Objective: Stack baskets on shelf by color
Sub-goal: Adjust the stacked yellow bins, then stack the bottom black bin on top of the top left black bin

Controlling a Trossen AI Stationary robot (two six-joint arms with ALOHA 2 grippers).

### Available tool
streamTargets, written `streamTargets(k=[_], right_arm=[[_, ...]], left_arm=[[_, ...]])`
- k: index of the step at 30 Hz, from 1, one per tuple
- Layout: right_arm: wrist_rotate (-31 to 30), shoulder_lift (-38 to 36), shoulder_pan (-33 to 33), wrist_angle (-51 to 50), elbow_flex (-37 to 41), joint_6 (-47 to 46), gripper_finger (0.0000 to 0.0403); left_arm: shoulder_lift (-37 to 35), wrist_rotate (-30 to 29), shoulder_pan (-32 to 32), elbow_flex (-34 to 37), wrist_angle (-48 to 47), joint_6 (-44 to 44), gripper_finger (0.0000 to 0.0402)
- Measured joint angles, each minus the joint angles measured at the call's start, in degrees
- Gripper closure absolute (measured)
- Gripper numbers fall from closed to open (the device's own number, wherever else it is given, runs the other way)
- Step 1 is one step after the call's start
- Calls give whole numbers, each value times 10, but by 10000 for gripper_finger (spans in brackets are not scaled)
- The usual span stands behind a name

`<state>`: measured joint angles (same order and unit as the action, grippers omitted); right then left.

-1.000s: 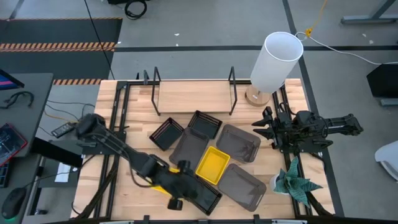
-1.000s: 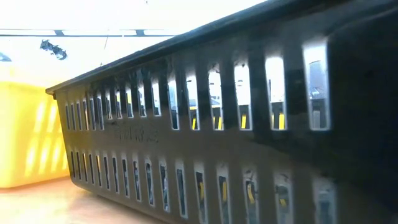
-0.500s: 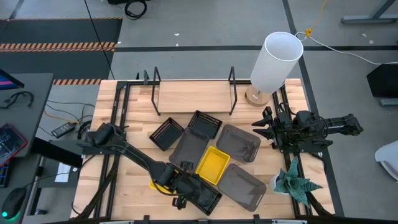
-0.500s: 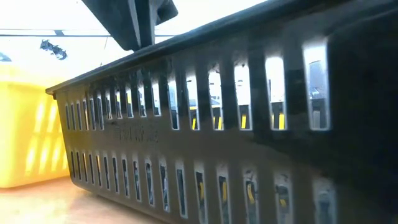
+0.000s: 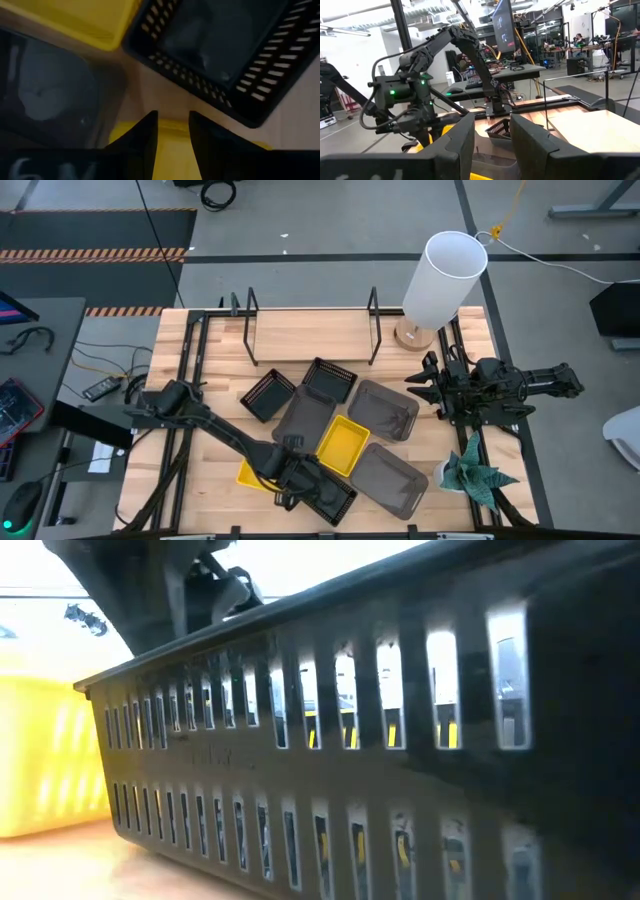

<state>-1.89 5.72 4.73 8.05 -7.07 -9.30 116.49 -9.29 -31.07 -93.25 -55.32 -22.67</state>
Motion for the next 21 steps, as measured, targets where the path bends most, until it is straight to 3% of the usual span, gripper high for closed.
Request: streamTargets(k=[12,21], right_arm=[[0,0,0,0,0,0,273],[0,0,0,0,0,0,273]], left_arm=[[-1,80,-19,0,-97,-64,285],[-3,81,-19,-18,-19,-38,285]])
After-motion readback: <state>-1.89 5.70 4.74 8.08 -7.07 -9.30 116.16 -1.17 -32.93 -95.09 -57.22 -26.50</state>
